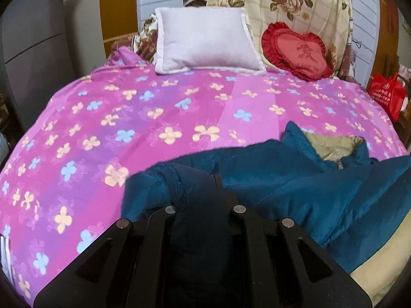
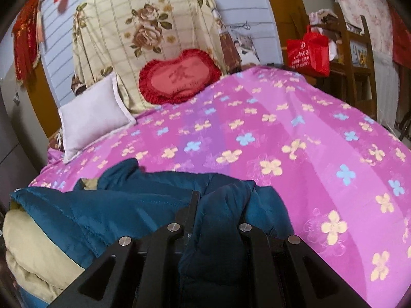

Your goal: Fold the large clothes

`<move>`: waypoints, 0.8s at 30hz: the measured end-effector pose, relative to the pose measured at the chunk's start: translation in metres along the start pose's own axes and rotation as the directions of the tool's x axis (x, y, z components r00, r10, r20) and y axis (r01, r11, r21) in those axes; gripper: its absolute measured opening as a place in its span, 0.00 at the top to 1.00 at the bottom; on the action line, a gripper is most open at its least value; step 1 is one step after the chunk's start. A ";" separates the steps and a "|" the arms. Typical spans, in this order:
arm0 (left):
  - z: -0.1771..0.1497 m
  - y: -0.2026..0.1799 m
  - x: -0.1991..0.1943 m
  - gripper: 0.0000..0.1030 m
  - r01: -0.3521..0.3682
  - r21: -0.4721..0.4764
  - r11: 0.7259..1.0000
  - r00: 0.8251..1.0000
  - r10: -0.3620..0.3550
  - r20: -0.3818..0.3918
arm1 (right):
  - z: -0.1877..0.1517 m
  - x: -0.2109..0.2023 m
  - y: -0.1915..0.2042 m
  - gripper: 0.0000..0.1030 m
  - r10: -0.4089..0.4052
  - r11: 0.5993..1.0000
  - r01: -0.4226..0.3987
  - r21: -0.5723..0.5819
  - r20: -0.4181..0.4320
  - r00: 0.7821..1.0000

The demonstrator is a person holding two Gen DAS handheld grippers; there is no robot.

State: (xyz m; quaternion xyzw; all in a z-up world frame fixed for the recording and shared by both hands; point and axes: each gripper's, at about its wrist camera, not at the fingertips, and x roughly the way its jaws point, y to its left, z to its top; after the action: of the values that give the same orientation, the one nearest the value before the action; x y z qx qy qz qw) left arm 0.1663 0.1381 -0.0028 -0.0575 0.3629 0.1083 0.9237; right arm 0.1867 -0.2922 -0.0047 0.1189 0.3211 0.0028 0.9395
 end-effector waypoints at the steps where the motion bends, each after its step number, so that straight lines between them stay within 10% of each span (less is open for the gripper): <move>1: -0.001 0.001 0.003 0.89 0.008 -0.008 1.000 1.000 -0.008 -0.007 | -0.001 0.003 0.001 0.90 0.001 1.000 -0.001 -0.002 -0.014 1.000; 19: -0.004 0.015 0.005 0.82 0.089 -0.099 0.991 0.993 -0.096 -0.063 | -0.001 0.007 -0.007 0.83 0.043 0.996 -0.033 0.085 -0.118 0.992; 24: 0.004 0.034 -0.002 0.63 0.222 -0.207 0.953 0.969 -0.239 -0.059 | 0.003 -0.010 -0.020 0.74 0.094 0.968 -0.071 0.239 -0.087 0.992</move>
State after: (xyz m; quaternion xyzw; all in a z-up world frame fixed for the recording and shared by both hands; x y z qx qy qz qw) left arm 0.1598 0.1718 0.0006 -0.1961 0.3794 0.0328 0.9036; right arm 0.1792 -0.3127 -0.0005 0.2425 0.3597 0.0095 0.9010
